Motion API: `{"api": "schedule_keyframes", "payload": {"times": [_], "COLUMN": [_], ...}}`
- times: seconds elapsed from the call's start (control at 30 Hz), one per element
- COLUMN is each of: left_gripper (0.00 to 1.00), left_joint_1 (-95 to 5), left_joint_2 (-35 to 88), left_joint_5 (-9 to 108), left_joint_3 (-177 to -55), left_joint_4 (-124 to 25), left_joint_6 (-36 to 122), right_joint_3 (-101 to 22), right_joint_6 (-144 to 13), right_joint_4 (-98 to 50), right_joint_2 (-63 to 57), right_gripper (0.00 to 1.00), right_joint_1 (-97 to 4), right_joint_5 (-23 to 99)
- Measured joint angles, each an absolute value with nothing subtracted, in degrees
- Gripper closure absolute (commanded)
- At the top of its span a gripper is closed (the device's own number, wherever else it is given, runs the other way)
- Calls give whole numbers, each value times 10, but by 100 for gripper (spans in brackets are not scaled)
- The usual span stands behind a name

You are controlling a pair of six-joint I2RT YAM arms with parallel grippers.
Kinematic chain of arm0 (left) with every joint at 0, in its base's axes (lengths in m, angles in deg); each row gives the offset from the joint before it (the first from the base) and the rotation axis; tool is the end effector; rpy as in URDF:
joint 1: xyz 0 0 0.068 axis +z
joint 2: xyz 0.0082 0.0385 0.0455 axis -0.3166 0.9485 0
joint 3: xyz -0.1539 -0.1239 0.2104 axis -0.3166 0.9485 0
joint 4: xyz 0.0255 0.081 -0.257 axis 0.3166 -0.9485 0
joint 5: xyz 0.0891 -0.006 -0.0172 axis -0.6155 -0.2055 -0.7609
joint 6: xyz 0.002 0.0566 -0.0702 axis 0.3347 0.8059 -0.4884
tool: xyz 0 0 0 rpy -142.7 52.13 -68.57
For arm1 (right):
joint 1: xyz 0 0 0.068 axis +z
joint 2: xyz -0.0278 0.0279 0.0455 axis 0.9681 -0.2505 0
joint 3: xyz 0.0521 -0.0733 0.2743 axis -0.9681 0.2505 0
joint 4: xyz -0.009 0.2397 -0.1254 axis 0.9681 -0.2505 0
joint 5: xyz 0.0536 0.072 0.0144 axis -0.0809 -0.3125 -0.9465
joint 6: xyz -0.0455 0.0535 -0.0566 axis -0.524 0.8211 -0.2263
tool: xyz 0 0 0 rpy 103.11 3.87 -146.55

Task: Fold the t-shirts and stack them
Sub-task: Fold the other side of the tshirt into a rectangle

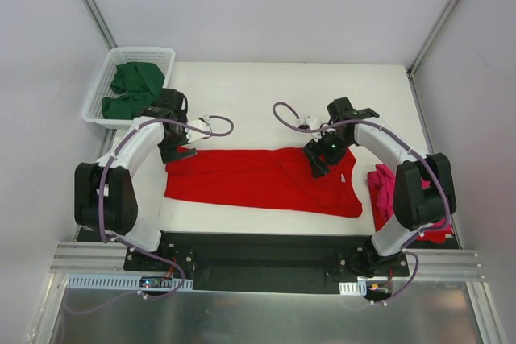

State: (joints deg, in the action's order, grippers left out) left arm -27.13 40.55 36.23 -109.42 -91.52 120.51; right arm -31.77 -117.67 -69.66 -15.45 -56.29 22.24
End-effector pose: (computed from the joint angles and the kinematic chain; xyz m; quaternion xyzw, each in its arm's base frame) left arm 0.3406 -0.0449 0.2100 0.5811 0.7789 0.1482 0.1838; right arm 0.3091 0.1413 0.1966 -0.5429 0.8017 0.1595 0.1928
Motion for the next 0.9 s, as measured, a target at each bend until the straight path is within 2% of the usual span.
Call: {"api": "schedule_keyframes", "payload": {"times": [0.57,0.67,0.77,0.9], "left_gripper": [1,1,1,1], "left_joint_1": [-294,-301,-301,-305], "left_joint_2": [341,319,296,274], "left_joint_5": [372,373,377,377], "left_joint_3": [-1041,-1033,-1025,-1013], "left_joint_4": [-915,-916,-916,-916], "left_joint_6": [1183,1181,1178,1172], "right_joint_3": [-269,-268,-267,-267], "right_joint_6": [-1189,-1191,-1194,-1195], "right_joint_4": [-563,-552,-539,-528], "right_joint_2": [-186,-198,-203,-204], "right_gripper": [32,41,44,55], "right_joint_1": [-565,-565,-565,-565], "right_joint_5": [277,282,284,283]}}
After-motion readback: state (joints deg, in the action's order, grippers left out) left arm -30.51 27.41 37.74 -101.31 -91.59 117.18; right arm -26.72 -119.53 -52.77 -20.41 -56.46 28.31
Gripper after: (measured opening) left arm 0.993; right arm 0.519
